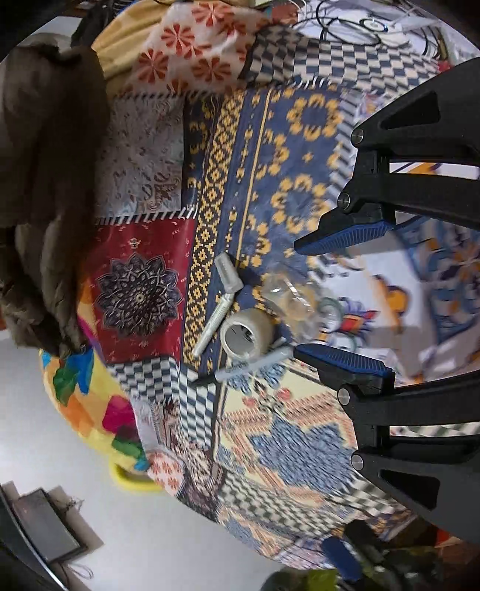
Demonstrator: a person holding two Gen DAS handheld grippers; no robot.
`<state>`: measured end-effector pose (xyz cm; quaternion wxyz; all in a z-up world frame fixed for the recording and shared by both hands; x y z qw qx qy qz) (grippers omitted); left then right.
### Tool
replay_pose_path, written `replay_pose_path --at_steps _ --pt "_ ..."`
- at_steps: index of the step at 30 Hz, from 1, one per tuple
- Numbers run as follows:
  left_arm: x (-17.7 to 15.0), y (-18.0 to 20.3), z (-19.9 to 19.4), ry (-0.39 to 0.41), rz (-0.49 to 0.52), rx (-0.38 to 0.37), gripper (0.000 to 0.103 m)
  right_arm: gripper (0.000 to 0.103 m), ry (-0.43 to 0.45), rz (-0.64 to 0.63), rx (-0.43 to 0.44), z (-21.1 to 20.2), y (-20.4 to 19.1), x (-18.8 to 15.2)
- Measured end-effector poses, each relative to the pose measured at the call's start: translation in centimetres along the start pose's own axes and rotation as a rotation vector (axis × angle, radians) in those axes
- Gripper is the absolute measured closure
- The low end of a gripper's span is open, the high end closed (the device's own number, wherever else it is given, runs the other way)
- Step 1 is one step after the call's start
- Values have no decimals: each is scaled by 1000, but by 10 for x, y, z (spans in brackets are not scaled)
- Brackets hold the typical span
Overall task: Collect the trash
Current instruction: 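Move both open tools back over the quilt toward the marker and plastic bag, then grasp the black Sharpie marker with the left gripper while the right gripper grasps the clear bag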
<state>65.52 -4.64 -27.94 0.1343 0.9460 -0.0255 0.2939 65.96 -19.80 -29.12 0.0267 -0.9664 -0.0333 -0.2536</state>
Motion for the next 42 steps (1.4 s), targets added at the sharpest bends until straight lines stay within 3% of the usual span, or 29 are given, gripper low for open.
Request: replay_pose_path --at_steps 4,10,12,14,21,25,30,32,35,37,42 --pt "7 -1 20 -23 0 -14 54 57 -7 12 -4 15 -3 3" --pt "22 8 51 -56 8 -77 54 57 60 -87 -61 19 -4 -6" --pt "26 14 60 -62 9 -100 54 65 68 -92 -50 18 -2 -8" --pt "31 20 71 -73 -6 -133 54 81 53 -79 -4 15 4 -10" --pt "44 37 115 -115 -54 -191 54 90 64 -64 -9 10 22 -14" --pt "53 38 134 -102 -82 -147 54 91 72 -54 2 5 28 -19" --pt "60 29 144 -49 -89 -27 54 91 91 -56 2 3 26 -20" --pt "61 27 145 -32 -76 19 57 91 96 -58 5 2 26 -21" --pt "59 24 143 -18 -51 59 74 91 93 -54 12 1 25 -24" --pt "57 22 142 -23 -39 50 91 91 89 -51 14 1 24 -26" --pt "47 17 133 -73 8 24 94 91 87 -41 21 -10 23 -29"
Point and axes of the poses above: each gripper's, at about its wrist camera, not at the fingertips, and z roughly the way its jaws point, y to its right, x to its top, the point moved 7 cm from there along z, roughly the way its jaws point, and after that the axes turned 14 degrees about -x, right-handed, at the moved point
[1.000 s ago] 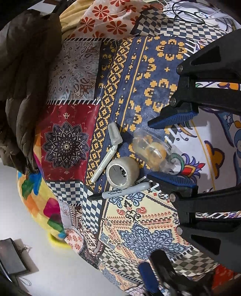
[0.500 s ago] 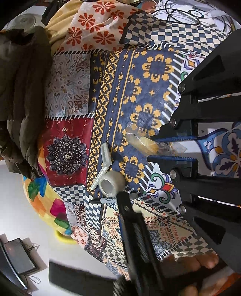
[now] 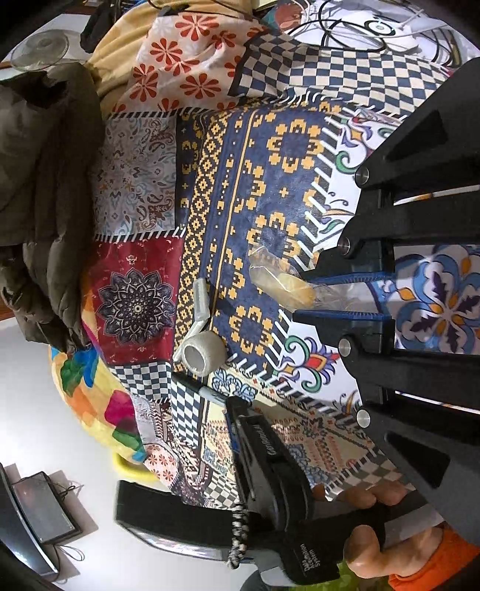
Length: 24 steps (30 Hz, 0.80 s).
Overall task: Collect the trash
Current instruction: 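Grasp the black Sharpie marker with the left gripper while the right gripper grasps the clear bag, then carry the Sharpie and clear bag with both grippers toward the white bin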
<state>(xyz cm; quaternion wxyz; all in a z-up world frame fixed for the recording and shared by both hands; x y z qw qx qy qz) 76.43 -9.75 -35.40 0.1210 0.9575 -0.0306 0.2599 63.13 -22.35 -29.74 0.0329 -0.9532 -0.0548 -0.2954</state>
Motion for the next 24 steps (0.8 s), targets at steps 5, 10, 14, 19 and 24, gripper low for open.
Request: replay_pose_path --at_steps 5,10,14,19,24 --pt "-25 -1 -17 -68 -33 -95 94 92 -5 3 14 -24 -3 -3" --pt "-50 -1 -46 -90 -68 -148 94 92 6 18 23 -55 -6 -10" --pt "-70 2 -85 -72 -59 -148 94 92 18 9 19 -85 -11 -16" --pt "-81 5 -142 -13 -38 -136 94 92 50 -7 17 -122 -17 -18" --pt "-91 8 -213 60 -21 -138 94 92 97 -18 23 -162 -28 -17"
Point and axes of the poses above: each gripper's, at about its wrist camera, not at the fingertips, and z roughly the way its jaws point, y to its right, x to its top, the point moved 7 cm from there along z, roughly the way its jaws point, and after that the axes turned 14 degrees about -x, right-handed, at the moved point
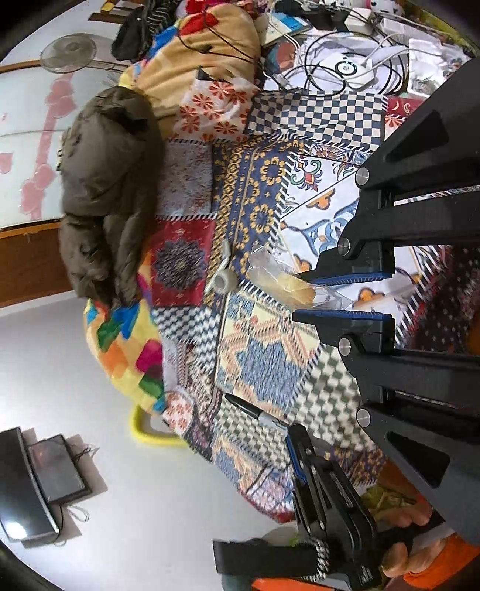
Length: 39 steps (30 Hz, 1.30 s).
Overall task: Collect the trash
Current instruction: 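Carry the Sharpie and clear bag with both grippers toward the white bin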
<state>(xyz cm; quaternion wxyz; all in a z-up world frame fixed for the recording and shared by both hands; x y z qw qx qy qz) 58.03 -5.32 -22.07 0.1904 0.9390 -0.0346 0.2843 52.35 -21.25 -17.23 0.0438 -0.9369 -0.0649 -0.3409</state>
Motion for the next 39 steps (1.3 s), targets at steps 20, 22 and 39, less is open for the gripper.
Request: replay_pose_path --at_steps 20,22,39 --pt "-122 -36 -178 138 -62 99 94 92 29 -89 107 -98 -100 -64" --pt "-134 -44 -188 143 -77 113 94 92 36 -117 118 -105 -117 -71" --pt "-238 -138 -253 160 -240 268 94 92 -36 -325 255 -111 -249 -130"
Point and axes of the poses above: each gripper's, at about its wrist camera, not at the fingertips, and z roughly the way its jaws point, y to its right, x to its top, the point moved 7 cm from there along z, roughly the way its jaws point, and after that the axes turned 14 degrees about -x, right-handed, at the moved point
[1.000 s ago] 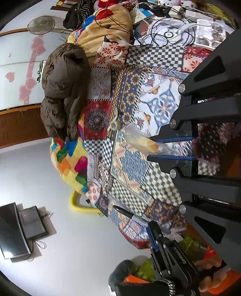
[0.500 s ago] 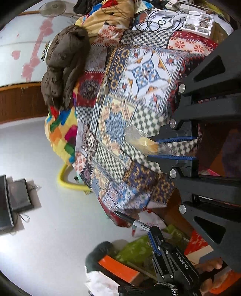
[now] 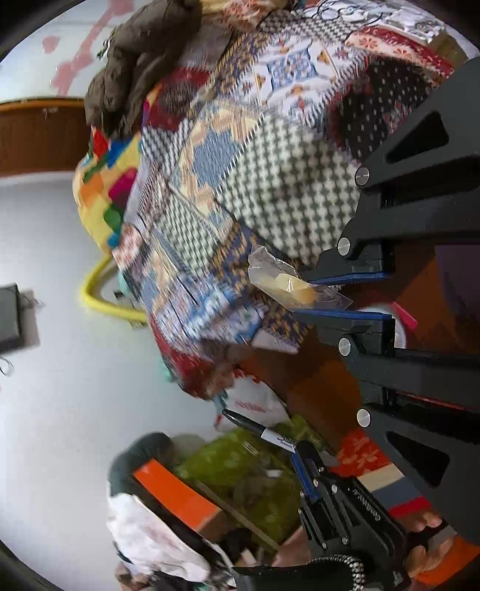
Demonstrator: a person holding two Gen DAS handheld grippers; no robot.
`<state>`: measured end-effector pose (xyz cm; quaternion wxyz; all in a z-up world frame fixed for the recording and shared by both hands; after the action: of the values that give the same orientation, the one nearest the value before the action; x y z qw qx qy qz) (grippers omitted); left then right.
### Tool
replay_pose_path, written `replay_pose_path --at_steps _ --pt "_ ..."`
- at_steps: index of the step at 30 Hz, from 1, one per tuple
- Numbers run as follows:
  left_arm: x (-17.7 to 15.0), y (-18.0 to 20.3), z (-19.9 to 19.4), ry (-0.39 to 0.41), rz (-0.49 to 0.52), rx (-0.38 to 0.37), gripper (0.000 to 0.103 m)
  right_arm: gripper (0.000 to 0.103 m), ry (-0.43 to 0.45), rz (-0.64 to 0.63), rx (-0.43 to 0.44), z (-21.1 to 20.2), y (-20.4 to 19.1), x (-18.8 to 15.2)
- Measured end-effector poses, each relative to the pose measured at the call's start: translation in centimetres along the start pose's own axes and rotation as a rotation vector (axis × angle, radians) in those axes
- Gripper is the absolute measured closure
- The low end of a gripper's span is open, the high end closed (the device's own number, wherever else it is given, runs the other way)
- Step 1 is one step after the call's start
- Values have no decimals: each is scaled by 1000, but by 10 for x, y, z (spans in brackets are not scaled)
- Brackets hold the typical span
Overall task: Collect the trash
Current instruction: 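Carry the Sharpie and clear bag with both grippers toward the white bin, then open both grippers over the white bin to drop the Sharpie and bag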
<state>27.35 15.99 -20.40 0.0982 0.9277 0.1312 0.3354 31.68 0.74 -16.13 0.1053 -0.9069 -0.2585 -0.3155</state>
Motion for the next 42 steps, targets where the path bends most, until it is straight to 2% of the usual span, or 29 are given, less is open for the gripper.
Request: replay_pose_path --at_steps 6,14,21,25,26,28,34,36,39,42 --pt "-40 -42 8 -46 -99 24 94 92 -89 -70 60 27 -46 -20" --pt "-88 -84 26 -137 -191 54 94 92 -224 -233 109 72 -111 -56" --pt "-109 -109 37 -183 -254 62 94 91 -355 -281 188 107 -149 -80" --pt "-112 -118 46 -197 -285 51 94 83 -473 -250 243 129 -157 -85" --pt "-113 -119 49 -203 -286 51 94 77 -481 -245 241 131 -157 -84" --pt "-111 -121 54 -212 -283 46 94 64 -470 -245 219 133 -155 -80" --pt "-100 -117 71 -226 -266 26 94 63 -376 -280 141 127 -143 -63" --pt "-95 -118 76 -229 -258 40 93 63 -355 -282 126 124 -138 -58" --pt "-94 -120 85 -246 -267 58 68 63 -323 -286 100 119 -129 -52" --pt "-94 -120 84 -247 -270 57 67 63 -300 -287 84 112 -121 -51"
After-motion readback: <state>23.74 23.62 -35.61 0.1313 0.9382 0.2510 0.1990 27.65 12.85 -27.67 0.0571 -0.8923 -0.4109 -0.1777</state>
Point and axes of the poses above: each gripper's, at about its wrist camera, not at the fingertips, and z roughly the way its jaws point, y to its right, x to its top, the point moved 7 cm from there along z, roughly the way its jaws point, and after that the axes turned 14 degrees about -x, right-handed, at the moved point
